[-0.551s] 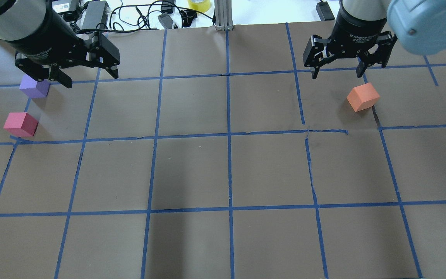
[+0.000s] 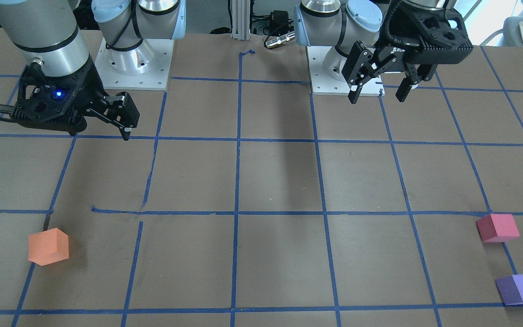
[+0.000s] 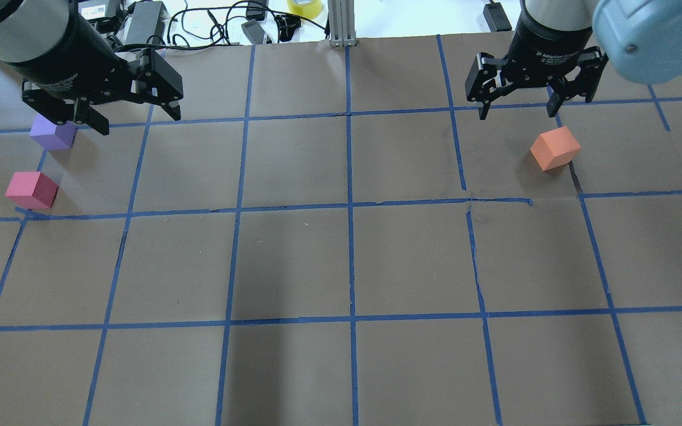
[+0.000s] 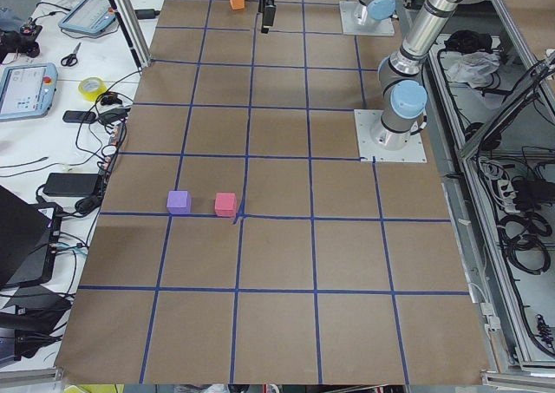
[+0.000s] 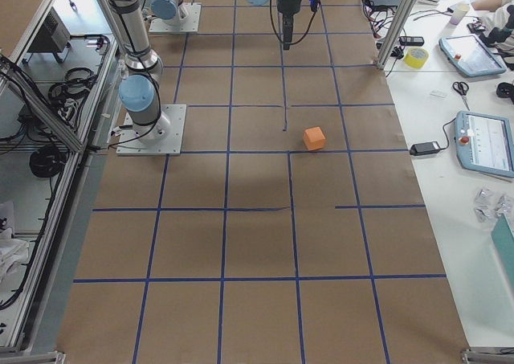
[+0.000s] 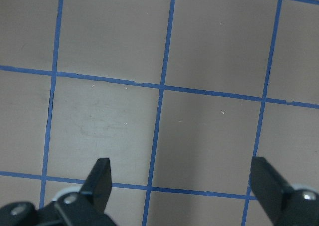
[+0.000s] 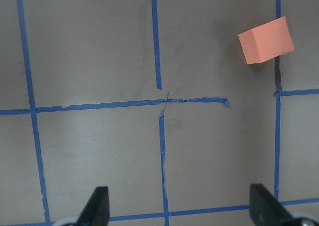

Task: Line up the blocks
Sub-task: 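Move the right gripper toward the orange cube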

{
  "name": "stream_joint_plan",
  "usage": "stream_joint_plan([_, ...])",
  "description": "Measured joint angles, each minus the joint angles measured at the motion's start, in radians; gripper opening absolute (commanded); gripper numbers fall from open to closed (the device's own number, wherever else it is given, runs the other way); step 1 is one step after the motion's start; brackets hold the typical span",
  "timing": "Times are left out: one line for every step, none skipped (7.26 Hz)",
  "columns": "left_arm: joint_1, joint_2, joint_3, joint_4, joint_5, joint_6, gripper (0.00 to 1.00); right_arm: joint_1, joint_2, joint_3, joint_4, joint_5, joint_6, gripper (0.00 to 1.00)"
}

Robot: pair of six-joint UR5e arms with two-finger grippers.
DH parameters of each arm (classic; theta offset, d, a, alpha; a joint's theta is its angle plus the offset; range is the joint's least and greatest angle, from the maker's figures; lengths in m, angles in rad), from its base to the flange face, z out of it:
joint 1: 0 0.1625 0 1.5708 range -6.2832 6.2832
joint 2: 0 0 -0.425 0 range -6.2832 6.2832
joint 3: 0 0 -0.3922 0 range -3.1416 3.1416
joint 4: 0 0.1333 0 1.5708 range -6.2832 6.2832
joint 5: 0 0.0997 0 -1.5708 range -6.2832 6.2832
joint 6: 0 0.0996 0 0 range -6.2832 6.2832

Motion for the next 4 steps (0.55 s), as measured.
stream_joint_plan([0.0, 0.0, 0.0, 0.0, 0.0, 0.0, 1.0, -0.001, -0.002, -0.001, -0.002, 0.001, -0.004, 1.0])
stream_joint_plan([0.0, 0.0, 0.0, -0.001, 0.0, 0.0, 1.0, -0.001, -0.006, -0.002, -0.002, 0.001, -0.007, 1.0])
stream_joint_plan([0.0, 0.0, 0.0, -0.001, 0.0, 0.0, 1.0, -0.002, -0.01, -0.002, -0.002, 0.001, -0.008, 1.0])
stream_joint_plan([0.0, 0.0, -0.001, -0.002, 0.0, 0.0, 1.0, -0.003, -0.014, -0.003, -0.001, 0.001, -0.01, 1.0])
